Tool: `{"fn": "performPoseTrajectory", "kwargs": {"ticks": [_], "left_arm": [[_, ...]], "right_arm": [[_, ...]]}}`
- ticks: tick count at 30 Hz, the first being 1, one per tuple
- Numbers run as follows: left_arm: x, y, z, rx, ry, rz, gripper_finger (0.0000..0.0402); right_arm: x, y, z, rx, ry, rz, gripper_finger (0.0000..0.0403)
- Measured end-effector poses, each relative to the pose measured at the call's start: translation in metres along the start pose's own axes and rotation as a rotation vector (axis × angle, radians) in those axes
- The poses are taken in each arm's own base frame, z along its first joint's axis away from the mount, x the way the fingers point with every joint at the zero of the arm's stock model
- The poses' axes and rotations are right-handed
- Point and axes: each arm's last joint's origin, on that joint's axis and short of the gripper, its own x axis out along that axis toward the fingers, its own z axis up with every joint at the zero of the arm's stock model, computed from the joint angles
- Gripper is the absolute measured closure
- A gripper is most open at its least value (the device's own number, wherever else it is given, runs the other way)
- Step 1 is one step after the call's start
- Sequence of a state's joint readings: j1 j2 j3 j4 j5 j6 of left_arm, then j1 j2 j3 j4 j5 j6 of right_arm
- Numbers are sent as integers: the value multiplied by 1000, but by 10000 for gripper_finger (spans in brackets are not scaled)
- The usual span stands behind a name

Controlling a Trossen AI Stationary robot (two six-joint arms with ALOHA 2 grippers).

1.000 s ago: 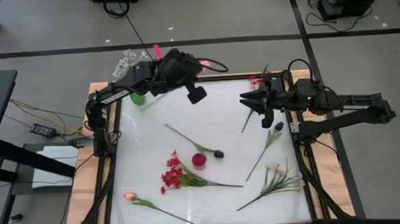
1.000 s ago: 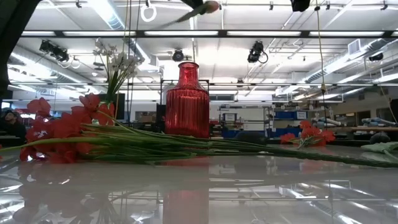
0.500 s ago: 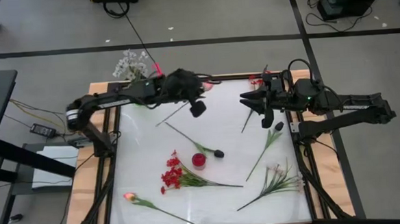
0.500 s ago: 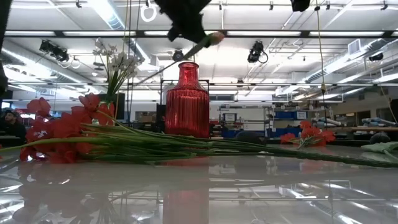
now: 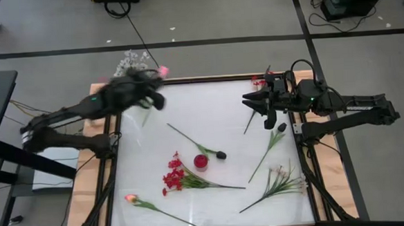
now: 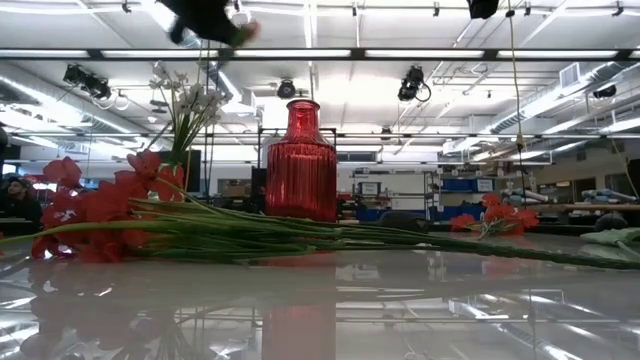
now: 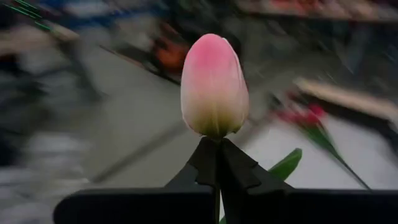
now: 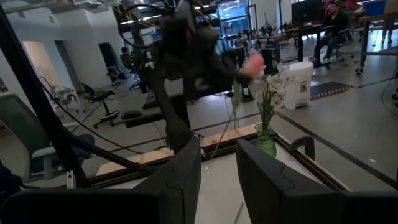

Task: Sort flowers into vase by color
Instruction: Put the top pink flowers into the green flower vase

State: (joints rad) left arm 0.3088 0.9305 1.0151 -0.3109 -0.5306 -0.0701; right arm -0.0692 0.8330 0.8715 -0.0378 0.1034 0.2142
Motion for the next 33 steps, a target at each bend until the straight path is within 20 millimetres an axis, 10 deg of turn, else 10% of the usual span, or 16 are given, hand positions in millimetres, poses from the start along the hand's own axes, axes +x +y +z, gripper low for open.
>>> {"fn": "performPoseTrajectory", "kwargs": {"ticks": [12, 33], "left_arm": [[-51, 47, -25, -49, -299, 397, 397], [-39, 101, -21, -155, -571, 808, 393]], "right_arm": [[0, 0, 0, 0, 1, 0, 290], [0, 0, 0, 0, 1, 0, 290]]}}
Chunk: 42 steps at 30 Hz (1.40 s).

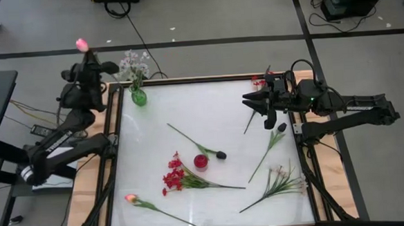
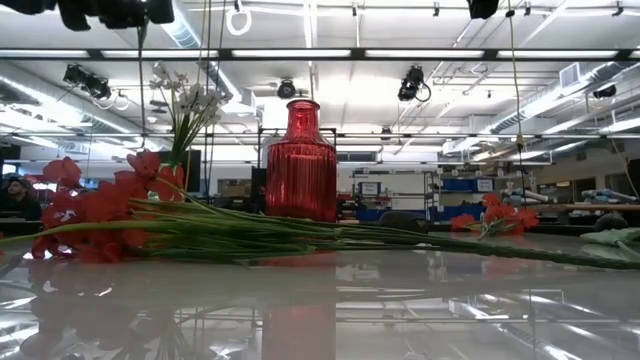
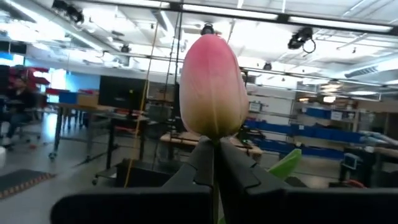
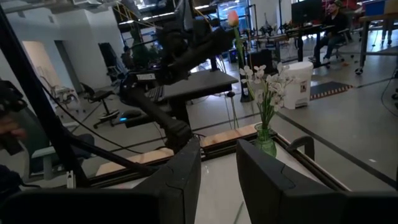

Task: Sort flowers into vase by color
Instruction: Put the top pink flowers into the green flower vase

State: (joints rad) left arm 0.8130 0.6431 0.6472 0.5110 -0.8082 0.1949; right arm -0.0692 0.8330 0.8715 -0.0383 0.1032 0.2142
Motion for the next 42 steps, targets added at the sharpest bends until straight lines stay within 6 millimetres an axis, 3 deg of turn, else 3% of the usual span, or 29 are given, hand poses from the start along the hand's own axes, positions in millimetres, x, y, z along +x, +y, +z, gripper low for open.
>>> {"fn": "performPoseTrajectory", "kwargs": {"ticks": [9, 24, 28, 38, 42], "left_arm": [[20, -10, -23, -67, 54, -29, 393], [21, -14, -34, 46, 124, -46, 383], [18, -17, -40, 100, 177, -80, 347], [6, -28, -49, 99, 280, -182, 211], [6, -31, -38, 174, 349, -209, 175]], "right_arm": [[0, 0, 0, 0, 0, 0, 290], [0, 0, 0, 0, 0, 0, 290], [0, 0, 0, 0, 0, 0, 290], [0, 0, 0, 0, 0, 0, 290], [0, 0, 0, 0, 0, 0, 290]]}}
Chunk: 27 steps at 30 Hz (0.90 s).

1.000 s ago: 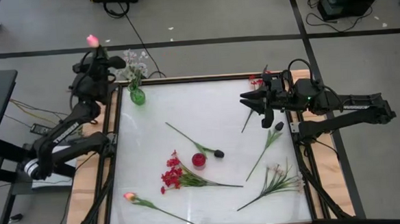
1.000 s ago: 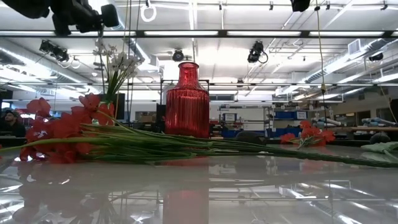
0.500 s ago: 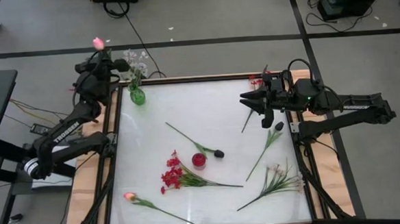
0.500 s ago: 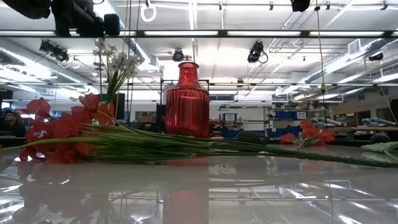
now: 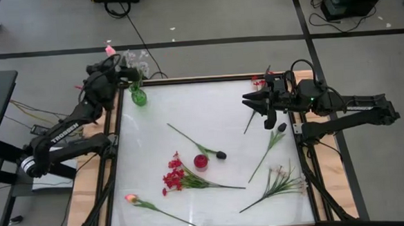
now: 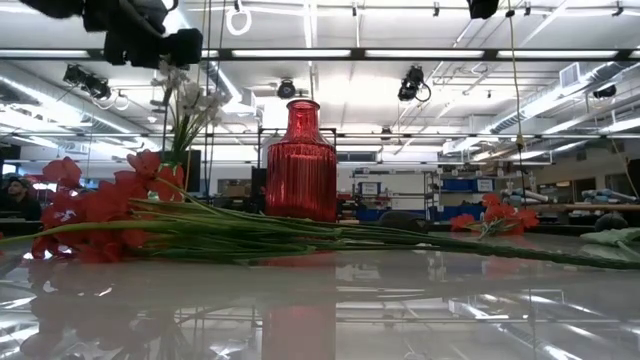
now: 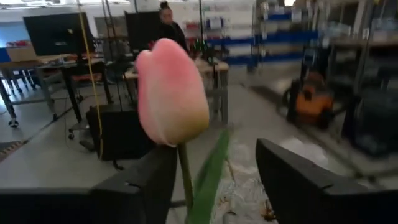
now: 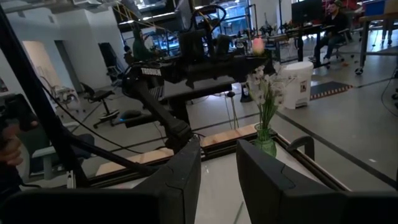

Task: Sort flowers into vase by color
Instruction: Put the top pink flowers into the green flower vase

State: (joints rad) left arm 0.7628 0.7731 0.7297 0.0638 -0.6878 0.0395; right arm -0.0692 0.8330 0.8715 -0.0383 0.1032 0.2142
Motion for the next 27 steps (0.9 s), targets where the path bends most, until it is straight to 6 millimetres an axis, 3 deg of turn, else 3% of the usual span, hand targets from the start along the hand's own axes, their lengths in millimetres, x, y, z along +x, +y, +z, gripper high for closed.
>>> {"fn": "performPoseTrajectory", "kwargs": {"ticks": [9, 19, 27], "left_arm": [[-15, 11, 28, 90, 296, -122, 115], [-24, 2, 69, 113, 440, -337, 111], [-15, 6, 51, 172, 666, -252, 111]], "right_arm": [[0, 0, 0, 0, 0, 0, 290], [0, 0, 0, 0, 0, 0, 290], [0, 0, 0, 0, 0, 0, 290]]}}
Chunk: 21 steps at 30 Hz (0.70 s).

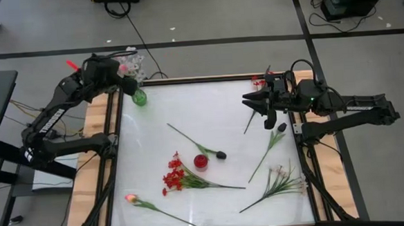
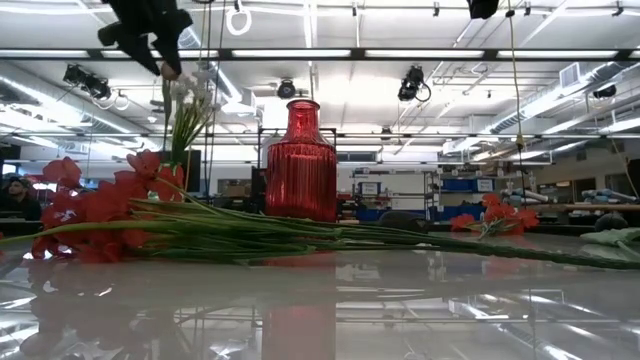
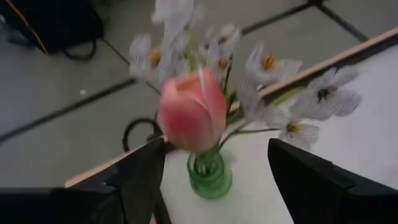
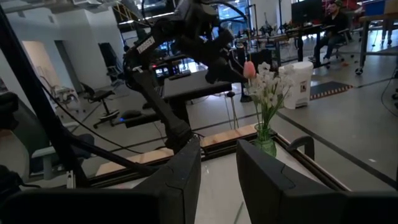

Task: Sort flowers into vase by color
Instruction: Put the top pink flowers into the green flower vase, then put the pink flowers into the green flower vase

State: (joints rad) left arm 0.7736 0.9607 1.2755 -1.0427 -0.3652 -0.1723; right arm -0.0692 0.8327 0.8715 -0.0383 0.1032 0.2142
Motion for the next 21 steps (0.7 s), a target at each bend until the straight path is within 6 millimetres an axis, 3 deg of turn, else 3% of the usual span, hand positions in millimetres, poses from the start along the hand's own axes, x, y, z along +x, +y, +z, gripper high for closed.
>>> {"fn": "performPoseTrajectory", "kwargs": {"ticks": [6, 16, 21], "left_arm": [[-1, -2, -3, -20, 55, -70, 111], [-34, 6, 7, 45, 77, -83, 111], [-39, 3, 5, 59, 127, -221, 111]], "right_arm": [[0, 0, 0, 0, 0, 0, 290], [0, 0, 0, 0, 0, 0, 290], [0, 0, 0, 0, 0, 0, 290]]}}
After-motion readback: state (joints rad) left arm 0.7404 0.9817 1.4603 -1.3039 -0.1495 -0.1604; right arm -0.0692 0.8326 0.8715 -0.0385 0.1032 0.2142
